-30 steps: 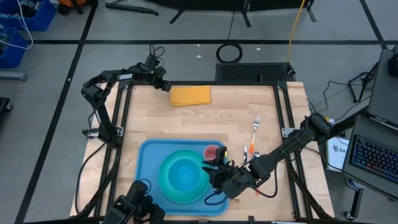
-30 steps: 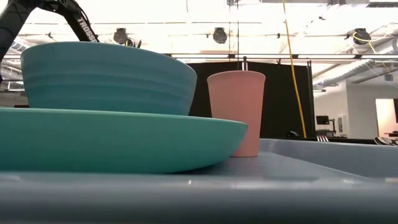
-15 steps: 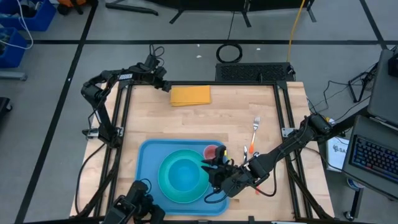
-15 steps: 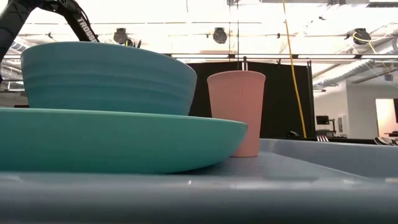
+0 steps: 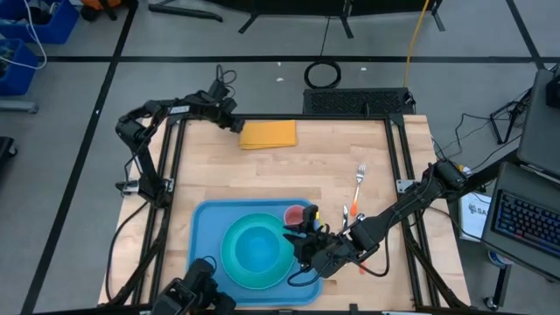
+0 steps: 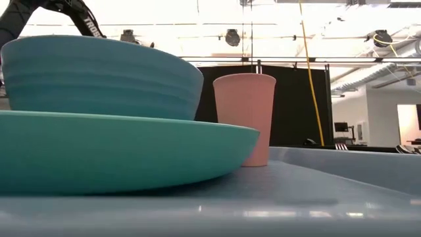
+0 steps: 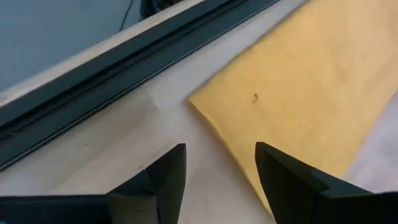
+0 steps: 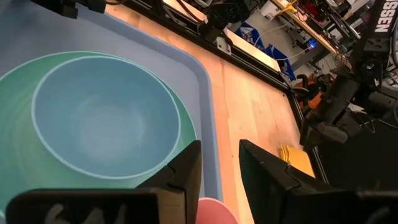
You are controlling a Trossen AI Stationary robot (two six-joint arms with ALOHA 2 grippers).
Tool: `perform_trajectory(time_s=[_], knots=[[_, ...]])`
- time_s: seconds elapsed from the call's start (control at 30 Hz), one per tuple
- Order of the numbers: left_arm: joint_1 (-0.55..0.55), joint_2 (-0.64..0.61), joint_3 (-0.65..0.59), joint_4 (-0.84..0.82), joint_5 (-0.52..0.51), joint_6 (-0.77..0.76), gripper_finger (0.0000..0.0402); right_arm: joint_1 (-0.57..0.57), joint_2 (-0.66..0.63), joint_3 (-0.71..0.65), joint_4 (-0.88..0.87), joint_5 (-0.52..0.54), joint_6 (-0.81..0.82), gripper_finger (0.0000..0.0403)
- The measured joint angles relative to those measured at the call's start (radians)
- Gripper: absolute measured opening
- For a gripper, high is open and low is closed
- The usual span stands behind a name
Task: Set up tray
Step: Put the yellow table napkin to the left of the green plate on the blue tray
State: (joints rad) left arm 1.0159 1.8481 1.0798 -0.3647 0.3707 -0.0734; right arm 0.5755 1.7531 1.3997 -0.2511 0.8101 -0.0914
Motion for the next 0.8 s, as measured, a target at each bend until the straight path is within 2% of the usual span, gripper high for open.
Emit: perform_trajectory(time_s=[0.1, 0.3, 0.73, 0.8], knots=[[-0.004, 0.0, 0.0, -0.001, -0.025, 0.0, 0.0197, 0.0, 0.0, 0.0, 0.0, 0.0, 0.0, 0.01], [0.005, -0.002, 0.0, -0.032, 0.049, -0.025, 0.0203, 0.0, 0.0, 0.0, 0.0, 0.0, 0.001, 0.01], [0.002, -0.019, 0.002, -0.096, 0.046, -0.04, 0.0204, 0.0, 0.0, 0.0, 0.0, -0.002, 0.012, 0.01], [0.002, -0.019, 0.002, -0.096, 0.07, -0.052, 0.0204, 0.0, 0.0, 0.0, 0.0, -0.002, 0.012, 0.01]])
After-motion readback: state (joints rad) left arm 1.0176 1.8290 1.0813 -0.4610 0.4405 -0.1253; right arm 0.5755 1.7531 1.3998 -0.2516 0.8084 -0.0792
